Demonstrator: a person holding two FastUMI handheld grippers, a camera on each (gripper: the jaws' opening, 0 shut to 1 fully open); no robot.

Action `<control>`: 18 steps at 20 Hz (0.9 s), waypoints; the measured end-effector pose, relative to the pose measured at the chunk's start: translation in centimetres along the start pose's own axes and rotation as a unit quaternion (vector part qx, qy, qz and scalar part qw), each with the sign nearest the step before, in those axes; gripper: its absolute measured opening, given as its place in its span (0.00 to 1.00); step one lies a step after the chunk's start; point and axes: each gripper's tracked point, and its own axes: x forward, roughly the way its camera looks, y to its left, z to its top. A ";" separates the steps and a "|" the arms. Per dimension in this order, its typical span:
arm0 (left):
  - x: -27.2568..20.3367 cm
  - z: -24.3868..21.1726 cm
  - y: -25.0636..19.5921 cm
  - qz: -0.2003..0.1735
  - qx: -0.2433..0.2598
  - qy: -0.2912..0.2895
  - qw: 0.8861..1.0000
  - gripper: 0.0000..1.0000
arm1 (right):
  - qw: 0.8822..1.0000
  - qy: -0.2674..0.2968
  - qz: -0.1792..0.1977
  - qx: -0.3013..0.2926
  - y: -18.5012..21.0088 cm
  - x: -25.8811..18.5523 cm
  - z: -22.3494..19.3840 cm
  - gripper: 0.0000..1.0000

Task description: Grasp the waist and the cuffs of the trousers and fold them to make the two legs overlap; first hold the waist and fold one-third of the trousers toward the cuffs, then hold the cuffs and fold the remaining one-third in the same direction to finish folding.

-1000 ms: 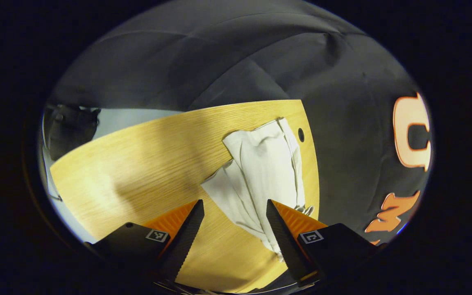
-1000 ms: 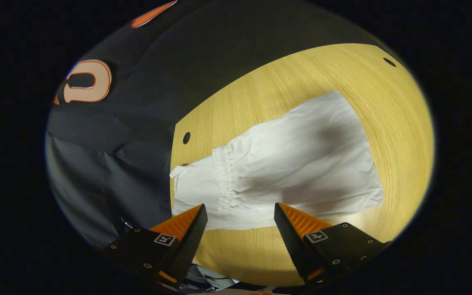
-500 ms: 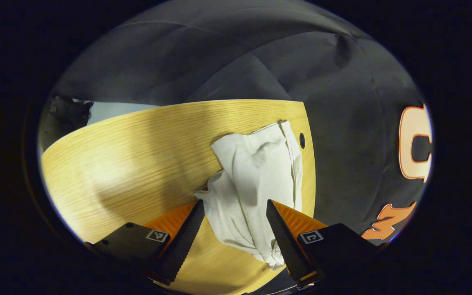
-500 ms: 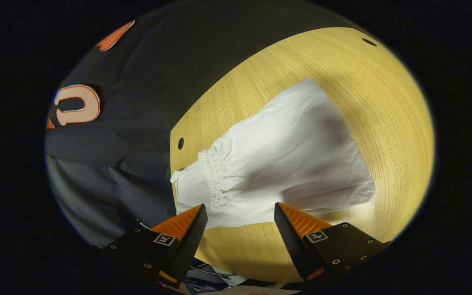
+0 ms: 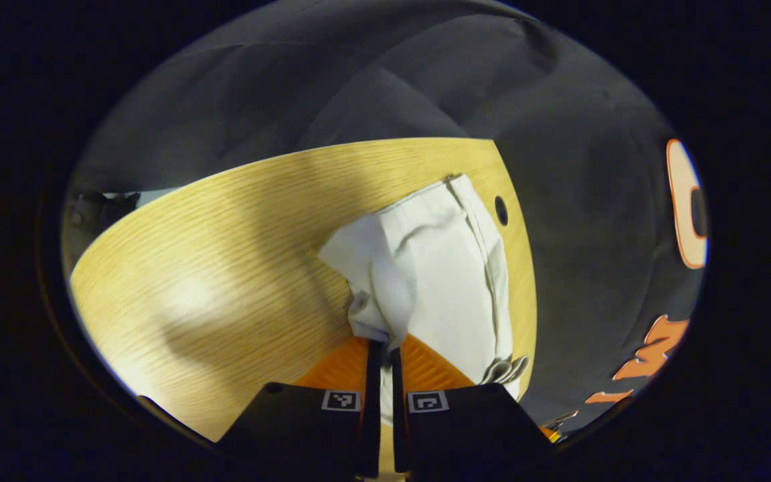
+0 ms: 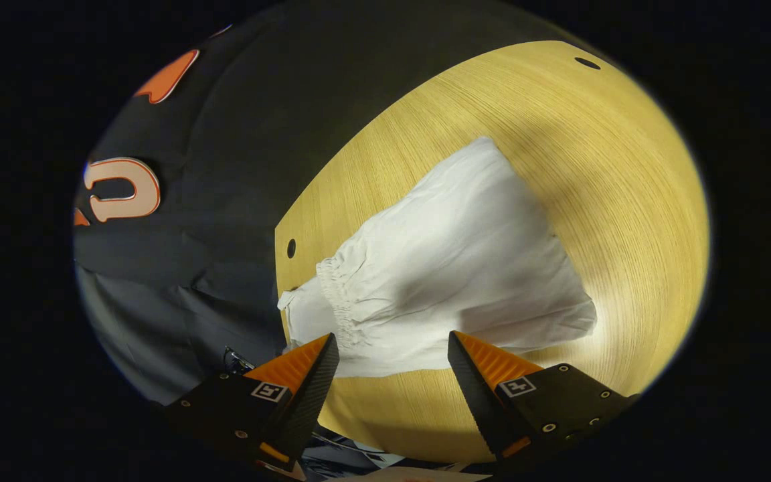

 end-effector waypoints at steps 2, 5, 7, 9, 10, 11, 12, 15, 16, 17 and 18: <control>-0.7 0.1 -1.1 -0.025 0.007 -0.018 1.000 0.04 | 1.000 -0.006 -0.005 -0.009 -0.5 -0.3 0.1 0.98; -3.1 0.5 -4.4 -0.041 0.081 -0.042 0.995 0.04 | 0.999 -0.024 -0.010 -0.023 -0.8 -1.2 0.6 0.98; -4.7 0.2 -7.7 -0.057 0.132 -0.056 0.988 0.04 | 0.999 -0.037 -0.011 -0.028 -1.2 -2.0 0.9 0.98; -6.5 -0.4 -11.4 -0.080 0.171 -0.064 0.980 0.04 | 0.999 -0.048 -0.006 -0.026 -1.7 -3.4 1.1 0.98; -7.3 -1.2 -13.2 -0.093 0.190 -0.068 0.975 0.04 | 0.998 -0.051 -0.002 -0.023 -2.0 -4.0 1.0 0.98; -7.8 -2.2 -15.4 -0.104 0.210 -0.071 0.970 0.04 | 0.998 -0.055 0.001 -0.019 -2.4 -4.6 1.0 0.98; -8.0 -3.4 -17.2 -0.114 0.230 -0.073 0.964 0.04 | 0.998 -0.058 0.002 -0.017 -3.0 -5.3 0.9 0.98; -8.2 -7.2 -23.1 -0.145 0.283 -0.067 0.946 0.02 | 0.997 -0.071 0.002 -0.007 -4.9 -6.7 0.7 0.98; -8.0 -8.6 -24.9 -0.155 0.296 -0.063 0.940 0.04 | 0.997 -0.076 0.001 -0.001 -5.8 -7.3 0.8 0.98; -7.7 -9.9 -26.5 -0.162 0.307 -0.057 0.936 0.04 | 0.997 -0.081 0.000 0.008 -6.7 -8.0 1.0 0.98; -7.6 -11.0 -27.6 -0.167 0.319 -0.051 0.932 0.02 | 0.996 -0.087 0.000 0.018 -7.6 -8.7 1.4 0.98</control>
